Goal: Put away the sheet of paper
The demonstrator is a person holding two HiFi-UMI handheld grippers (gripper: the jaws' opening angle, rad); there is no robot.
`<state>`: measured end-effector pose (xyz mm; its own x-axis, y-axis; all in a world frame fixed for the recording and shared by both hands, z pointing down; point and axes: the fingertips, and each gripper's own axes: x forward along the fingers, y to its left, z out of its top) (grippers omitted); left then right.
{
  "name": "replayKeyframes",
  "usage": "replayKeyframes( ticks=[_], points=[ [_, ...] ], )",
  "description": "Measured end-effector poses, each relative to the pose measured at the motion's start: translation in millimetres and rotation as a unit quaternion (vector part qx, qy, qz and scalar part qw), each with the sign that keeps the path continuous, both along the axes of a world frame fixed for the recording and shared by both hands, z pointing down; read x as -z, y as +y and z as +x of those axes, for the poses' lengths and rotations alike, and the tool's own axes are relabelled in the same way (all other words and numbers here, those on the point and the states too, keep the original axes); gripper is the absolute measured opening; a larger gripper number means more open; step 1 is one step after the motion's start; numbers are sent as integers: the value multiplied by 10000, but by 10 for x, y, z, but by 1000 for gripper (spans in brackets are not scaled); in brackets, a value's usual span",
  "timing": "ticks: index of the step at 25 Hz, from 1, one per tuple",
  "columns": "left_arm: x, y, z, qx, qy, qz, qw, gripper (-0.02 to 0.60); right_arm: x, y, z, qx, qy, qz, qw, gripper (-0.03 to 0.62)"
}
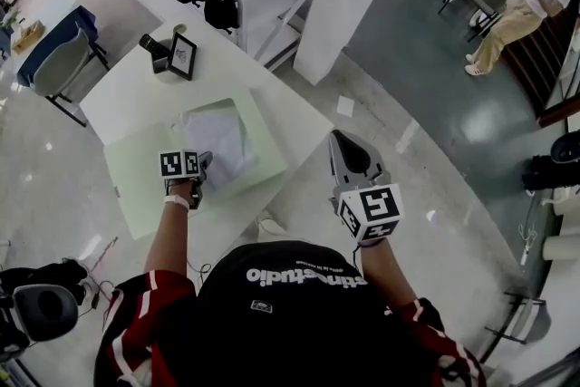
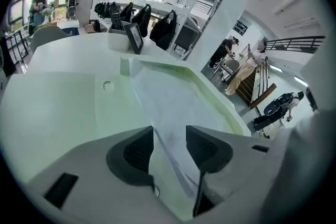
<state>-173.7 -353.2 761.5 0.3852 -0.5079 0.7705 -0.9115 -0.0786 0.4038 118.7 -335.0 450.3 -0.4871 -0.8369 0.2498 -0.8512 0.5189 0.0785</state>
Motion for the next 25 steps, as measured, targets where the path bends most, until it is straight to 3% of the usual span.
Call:
replayKeyframes(
  ticks=[14,25],
  points=[
    [-181,152,-52,91,-75,-160,9998,184,-38,40,-39,63,42,-43,10000,-2],
    [160,99,-106,218,8,305,9993,184,-14,38,-139,151,-170,-92,9997,-2]
  ],
)
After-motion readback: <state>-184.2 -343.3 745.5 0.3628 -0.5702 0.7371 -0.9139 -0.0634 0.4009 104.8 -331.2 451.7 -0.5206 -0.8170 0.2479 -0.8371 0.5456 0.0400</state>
